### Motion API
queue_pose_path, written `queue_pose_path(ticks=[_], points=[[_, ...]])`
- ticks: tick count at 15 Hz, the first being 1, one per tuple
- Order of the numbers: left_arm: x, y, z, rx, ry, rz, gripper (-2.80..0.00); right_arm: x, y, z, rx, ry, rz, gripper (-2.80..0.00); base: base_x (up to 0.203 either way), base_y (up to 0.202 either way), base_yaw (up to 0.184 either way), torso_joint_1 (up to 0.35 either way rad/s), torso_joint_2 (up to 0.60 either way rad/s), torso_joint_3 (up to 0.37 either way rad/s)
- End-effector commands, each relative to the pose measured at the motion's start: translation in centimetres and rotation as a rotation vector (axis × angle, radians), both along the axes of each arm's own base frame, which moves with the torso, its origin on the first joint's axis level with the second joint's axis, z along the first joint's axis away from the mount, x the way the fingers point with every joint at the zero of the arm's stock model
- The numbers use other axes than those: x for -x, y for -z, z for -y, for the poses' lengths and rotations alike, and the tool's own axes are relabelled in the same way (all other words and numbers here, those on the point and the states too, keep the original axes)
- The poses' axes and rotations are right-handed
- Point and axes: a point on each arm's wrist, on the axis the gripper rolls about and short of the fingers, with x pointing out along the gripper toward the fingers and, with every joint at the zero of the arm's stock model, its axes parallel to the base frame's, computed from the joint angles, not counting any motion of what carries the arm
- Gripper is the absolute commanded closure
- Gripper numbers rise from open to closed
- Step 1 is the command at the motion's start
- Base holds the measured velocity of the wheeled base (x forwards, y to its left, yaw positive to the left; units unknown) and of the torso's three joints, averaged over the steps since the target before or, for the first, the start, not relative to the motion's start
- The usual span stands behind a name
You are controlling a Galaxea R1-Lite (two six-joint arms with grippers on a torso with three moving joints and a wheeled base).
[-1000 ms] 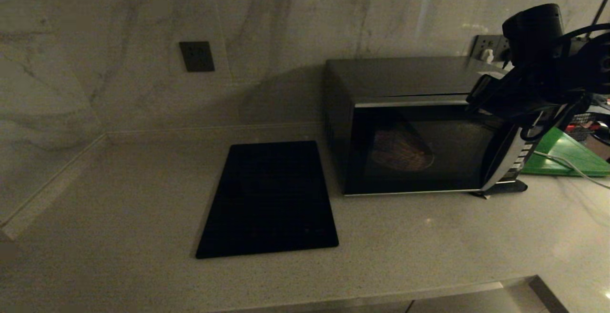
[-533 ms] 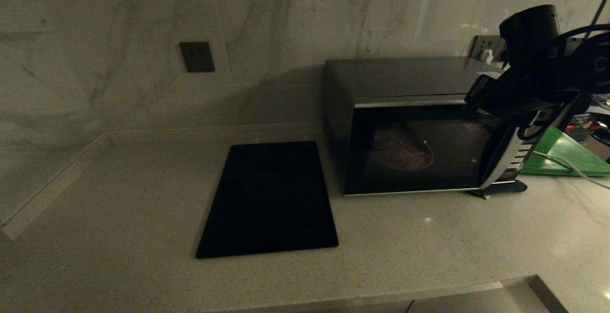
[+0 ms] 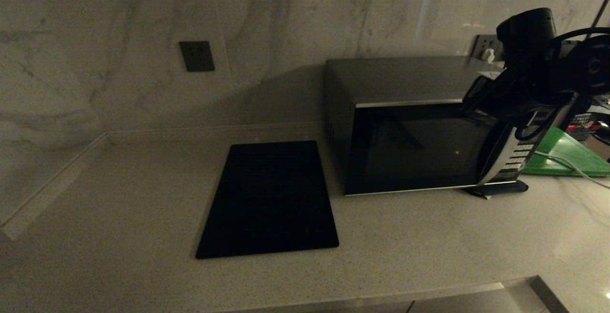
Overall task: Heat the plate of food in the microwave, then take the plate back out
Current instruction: Close the microwave oven, then open the microwave oven
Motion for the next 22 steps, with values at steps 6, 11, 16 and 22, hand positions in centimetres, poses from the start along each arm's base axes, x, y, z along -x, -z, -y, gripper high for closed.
queue_pose_path(ticks=[6,11,16,22], points=[[0.0,0.0,0.0,0.001,-0.001,-0.001,0.00,5.1,-2.2,0.7,-0.014,-0.014,0.018,0.00,0.000,0.000,0.000,0.000,0.00,0.000],[0.0,0.0,0.0,0.001,-0.001,-0.001,0.00,13.3,-3.4,4.5,-0.081,-0.060,0.033,0.00,0.000,0.000,0.000,0.000,0.00,0.000],[0.0,0.0,0.0,0.001,-0.001,-0.001,0.00,18.0,-0.9,14.3,-0.262,-0.056,0.034,0.00,0.000,0.000,0.000,0.000,0.00,0.000],[0.0,0.0,0.0,0.001,-0.001,-0.001,0.00,15.8,6.4,20.3,-0.492,-0.224,0.053,0.00,0.000,0.000,0.000,0.000,0.00,0.000]])
